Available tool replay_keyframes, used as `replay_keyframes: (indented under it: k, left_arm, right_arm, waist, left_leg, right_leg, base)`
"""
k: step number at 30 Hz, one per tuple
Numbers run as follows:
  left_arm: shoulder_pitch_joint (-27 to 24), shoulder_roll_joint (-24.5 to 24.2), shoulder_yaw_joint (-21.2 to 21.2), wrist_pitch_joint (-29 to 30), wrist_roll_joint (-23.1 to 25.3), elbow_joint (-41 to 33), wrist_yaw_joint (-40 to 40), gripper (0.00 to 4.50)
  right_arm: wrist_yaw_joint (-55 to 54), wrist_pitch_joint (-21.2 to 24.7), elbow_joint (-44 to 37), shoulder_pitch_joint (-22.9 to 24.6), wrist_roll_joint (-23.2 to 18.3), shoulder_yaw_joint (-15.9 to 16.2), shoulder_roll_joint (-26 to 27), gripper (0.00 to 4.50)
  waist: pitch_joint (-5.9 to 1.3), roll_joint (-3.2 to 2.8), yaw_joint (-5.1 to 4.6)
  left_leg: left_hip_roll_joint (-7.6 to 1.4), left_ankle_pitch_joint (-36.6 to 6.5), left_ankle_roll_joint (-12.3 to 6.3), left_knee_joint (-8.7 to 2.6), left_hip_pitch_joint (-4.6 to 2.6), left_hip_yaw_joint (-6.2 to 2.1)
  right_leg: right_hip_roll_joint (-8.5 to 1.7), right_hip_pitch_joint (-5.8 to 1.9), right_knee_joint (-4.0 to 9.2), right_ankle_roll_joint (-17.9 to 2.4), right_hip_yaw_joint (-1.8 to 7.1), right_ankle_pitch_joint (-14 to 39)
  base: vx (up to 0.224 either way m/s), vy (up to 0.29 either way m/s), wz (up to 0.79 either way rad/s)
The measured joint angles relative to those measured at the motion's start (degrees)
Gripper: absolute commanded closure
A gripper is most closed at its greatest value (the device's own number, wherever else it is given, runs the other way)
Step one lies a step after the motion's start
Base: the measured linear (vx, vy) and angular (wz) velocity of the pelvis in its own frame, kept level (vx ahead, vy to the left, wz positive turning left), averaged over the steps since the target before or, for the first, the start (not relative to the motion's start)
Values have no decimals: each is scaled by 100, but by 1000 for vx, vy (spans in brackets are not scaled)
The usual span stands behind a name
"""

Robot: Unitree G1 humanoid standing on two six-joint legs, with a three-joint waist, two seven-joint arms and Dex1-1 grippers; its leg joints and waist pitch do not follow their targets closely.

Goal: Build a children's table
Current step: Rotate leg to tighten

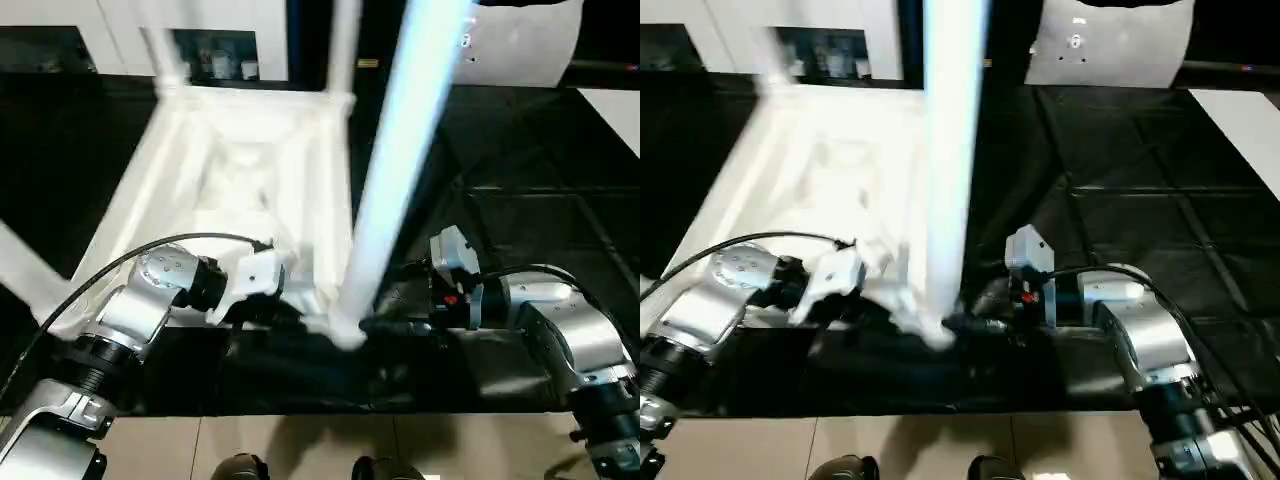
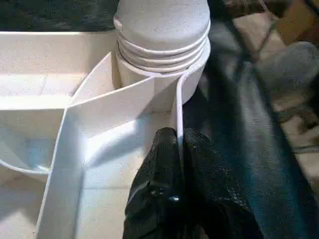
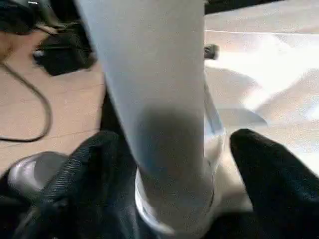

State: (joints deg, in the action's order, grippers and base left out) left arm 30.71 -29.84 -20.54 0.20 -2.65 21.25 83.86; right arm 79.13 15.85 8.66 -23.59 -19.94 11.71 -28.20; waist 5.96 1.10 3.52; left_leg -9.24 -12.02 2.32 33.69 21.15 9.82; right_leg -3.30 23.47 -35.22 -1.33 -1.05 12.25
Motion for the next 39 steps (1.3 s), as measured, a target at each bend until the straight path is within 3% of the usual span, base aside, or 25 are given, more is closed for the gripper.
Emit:
replay_keyframes:
  k: [8,17,26,30,33,39]
  left_arm:
    - [12,-26,-88,-189,0,0,250,450]
    - [51,-4,-162,-296,-7,0,425,450]
    - [55,35,-173,-268,-9,2,445,450]
    - [63,114,-145,-27,3,-12,358,450]
    - [71,182,-47,282,77,-37,45,450]
    - [113,566,393,1107,303,-8,-1250,450]
  right_arm:
    - [639,162,155,-150,-102,256,-40,149]
    - [841,414,155,-187,-195,330,-137,231]
    - [843,626,87,-193,-222,360,-178,246]
    - [531,864,-224,53,-277,197,-166,246]
    - [-96,953,-433,330,-278,-80,33,247]
    - [-2132,965,-582,514,141,-683,910,253]
  waist:
    - [17,34,29]
    - [18,37,154]
    - [18,36,164]
    - [22,28,167]
    - [25,22,112]
    - [56,3,-183]
  left_leg:
    - [0,1,0,12,1,3]
    - [-2,1,0,8,-1,5]
    - [-1,1,1,8,-2,6]
    - [-1,1,1,7,-6,8]
    - [-1,3,20,3,-19,14]
    - [-3,27,73,-26,-24,16]
  right_leg:
    - [-4,-6,0,-13,1,-8]
    - [-3,-4,1,-13,0,-7]
    - [-4,-6,2,-13,1,-7]
    - [-5,-8,4,-13,4,-8]
    - [-5,-12,3,-21,12,-14]
    - [-5,-23,19,15,12,-15]
  base:
    - [0,0,0]
    - [0,0,0]
    - [0,0,0]
    - [0,0,0]
    - [0,0,0]
    - [0,0,0]
